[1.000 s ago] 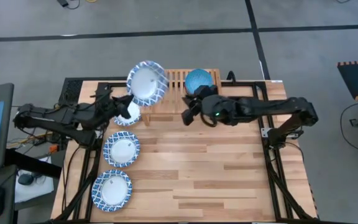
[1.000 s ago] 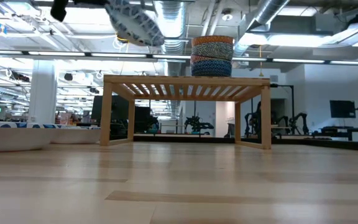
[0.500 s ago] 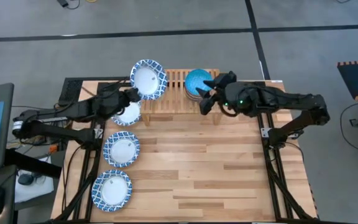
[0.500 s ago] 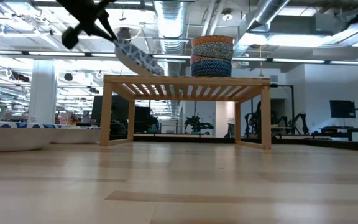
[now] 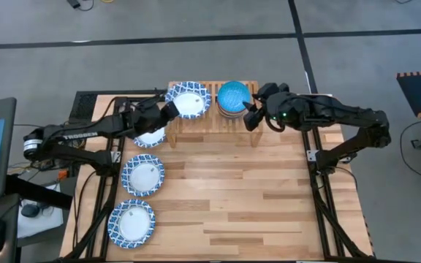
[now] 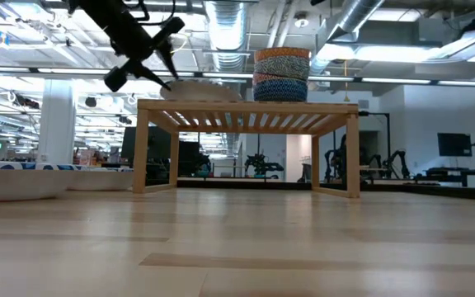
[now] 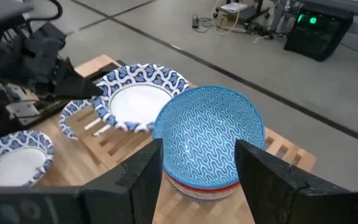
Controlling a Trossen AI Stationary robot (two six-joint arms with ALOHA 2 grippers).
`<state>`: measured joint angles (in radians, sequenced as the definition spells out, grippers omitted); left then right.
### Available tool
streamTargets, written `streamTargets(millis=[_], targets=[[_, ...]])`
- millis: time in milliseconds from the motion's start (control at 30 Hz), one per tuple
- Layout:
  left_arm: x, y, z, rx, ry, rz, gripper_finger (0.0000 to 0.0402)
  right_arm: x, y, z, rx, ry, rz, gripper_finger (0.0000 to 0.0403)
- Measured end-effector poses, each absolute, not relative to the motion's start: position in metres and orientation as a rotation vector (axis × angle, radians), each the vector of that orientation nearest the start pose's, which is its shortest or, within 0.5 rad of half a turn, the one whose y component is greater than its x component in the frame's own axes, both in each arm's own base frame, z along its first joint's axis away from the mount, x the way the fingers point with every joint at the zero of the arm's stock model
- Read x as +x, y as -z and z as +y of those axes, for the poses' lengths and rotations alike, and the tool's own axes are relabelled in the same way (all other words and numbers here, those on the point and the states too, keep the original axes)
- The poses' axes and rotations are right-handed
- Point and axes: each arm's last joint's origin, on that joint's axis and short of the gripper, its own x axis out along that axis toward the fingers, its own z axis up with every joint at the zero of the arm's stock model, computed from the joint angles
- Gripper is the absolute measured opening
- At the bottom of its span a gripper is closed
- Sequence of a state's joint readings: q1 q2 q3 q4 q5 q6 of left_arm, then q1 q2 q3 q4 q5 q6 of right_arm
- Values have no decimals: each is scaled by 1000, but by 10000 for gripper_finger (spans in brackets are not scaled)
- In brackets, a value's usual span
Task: Place and stack bowls onto a shelf
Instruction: Put the top right white patterned bowl on the shelf, then stack the middle left white patterned bowl on top of the white patterned bowl on the shelf
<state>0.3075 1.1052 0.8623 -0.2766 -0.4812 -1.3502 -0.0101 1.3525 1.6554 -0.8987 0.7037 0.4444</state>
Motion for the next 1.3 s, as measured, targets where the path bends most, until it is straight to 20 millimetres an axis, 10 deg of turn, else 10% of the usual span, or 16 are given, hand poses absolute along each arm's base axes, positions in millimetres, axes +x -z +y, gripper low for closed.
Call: streamTargets(millis=[533,1300], targets=[[185,-318,68,-1106,-876,-22,258,270,-438,-36,173,660,433,226],[154,-301,-25,-896,-505,567,268,327,-410,-21,344,314,471,226]])
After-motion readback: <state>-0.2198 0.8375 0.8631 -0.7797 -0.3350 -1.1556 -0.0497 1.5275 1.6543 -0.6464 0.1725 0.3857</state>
